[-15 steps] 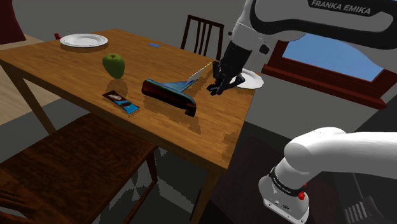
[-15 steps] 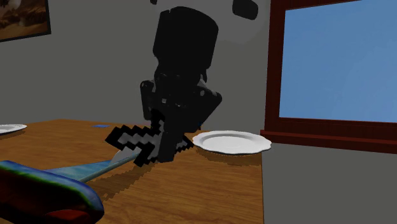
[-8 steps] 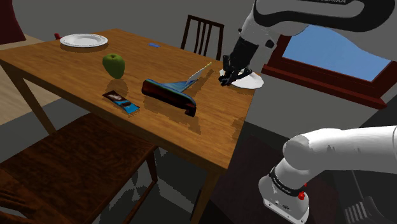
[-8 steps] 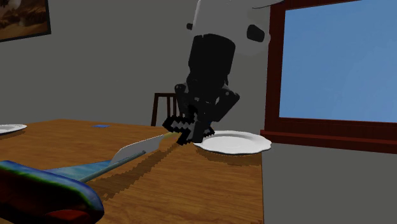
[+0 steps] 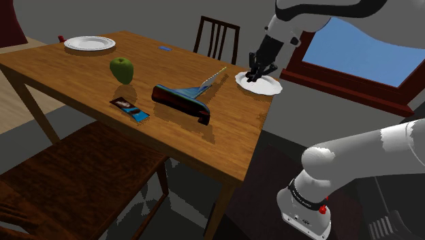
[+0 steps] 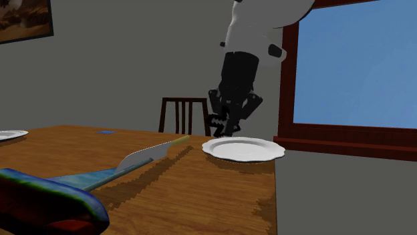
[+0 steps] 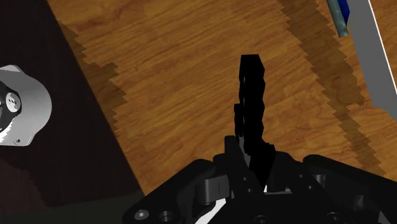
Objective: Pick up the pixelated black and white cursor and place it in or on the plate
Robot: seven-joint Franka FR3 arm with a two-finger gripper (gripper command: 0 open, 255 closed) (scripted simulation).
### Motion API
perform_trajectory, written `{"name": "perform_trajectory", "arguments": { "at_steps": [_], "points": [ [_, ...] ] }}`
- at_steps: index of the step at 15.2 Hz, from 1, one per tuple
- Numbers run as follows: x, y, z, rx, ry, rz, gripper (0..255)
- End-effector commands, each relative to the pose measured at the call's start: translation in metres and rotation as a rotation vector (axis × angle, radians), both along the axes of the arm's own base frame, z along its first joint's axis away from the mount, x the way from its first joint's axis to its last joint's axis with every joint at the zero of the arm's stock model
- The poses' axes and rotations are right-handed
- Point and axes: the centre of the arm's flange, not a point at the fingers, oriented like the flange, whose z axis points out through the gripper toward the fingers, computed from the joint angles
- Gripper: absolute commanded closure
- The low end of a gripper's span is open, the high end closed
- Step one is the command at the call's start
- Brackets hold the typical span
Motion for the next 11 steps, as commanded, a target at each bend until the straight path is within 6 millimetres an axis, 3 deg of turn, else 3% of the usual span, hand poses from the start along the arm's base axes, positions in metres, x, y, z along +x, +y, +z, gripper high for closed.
{"name": "perform_trajectory", "arguments": {
  "at_steps": [1, 11],
  "points": [
    [0.006, -0.024, -0.001, -0.001, 0.000, 0.001, 255],
    [0.035, -0.153, -0.003, -0.001, 0.000, 0.001, 255]
  ]
}}
